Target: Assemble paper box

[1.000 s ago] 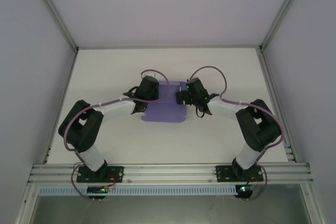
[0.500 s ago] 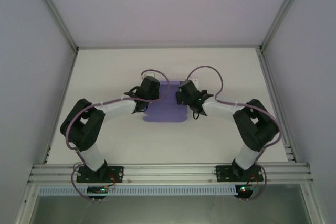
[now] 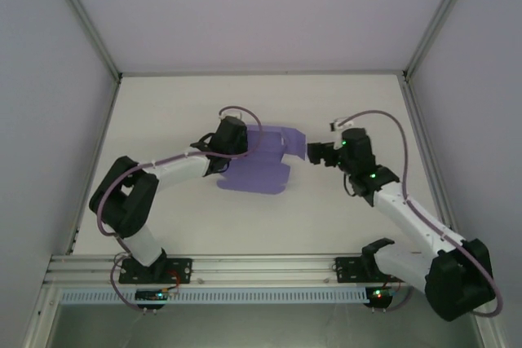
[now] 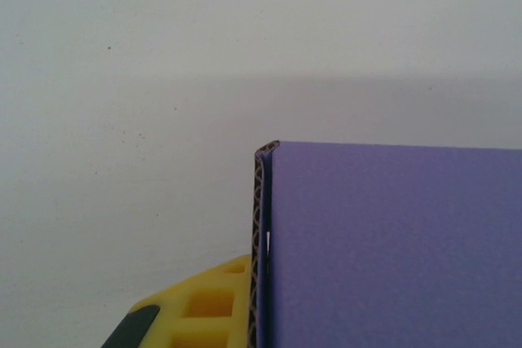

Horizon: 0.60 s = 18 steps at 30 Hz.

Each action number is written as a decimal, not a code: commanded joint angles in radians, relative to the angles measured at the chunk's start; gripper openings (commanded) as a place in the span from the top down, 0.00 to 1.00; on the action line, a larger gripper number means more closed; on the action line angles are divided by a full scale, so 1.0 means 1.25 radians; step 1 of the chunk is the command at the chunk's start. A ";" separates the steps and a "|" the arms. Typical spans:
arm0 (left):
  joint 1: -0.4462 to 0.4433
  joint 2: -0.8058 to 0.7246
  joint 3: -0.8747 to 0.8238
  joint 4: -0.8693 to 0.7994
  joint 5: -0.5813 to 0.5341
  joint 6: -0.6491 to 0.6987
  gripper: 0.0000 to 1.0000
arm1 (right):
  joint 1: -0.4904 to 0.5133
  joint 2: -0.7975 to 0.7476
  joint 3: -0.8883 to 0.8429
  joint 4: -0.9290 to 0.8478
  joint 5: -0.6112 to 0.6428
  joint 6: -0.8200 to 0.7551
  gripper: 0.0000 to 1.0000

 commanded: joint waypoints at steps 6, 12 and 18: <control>0.007 -0.042 -0.018 0.028 0.033 0.017 1.00 | -0.128 0.159 0.081 -0.063 -0.369 -0.146 0.12; 0.008 -0.035 -0.018 0.033 0.040 0.019 1.00 | -0.102 0.277 0.148 -0.037 -0.510 -0.196 0.26; 0.008 -0.034 -0.008 0.022 0.037 0.019 1.00 | -0.061 0.339 0.184 -0.032 -0.558 -0.213 0.40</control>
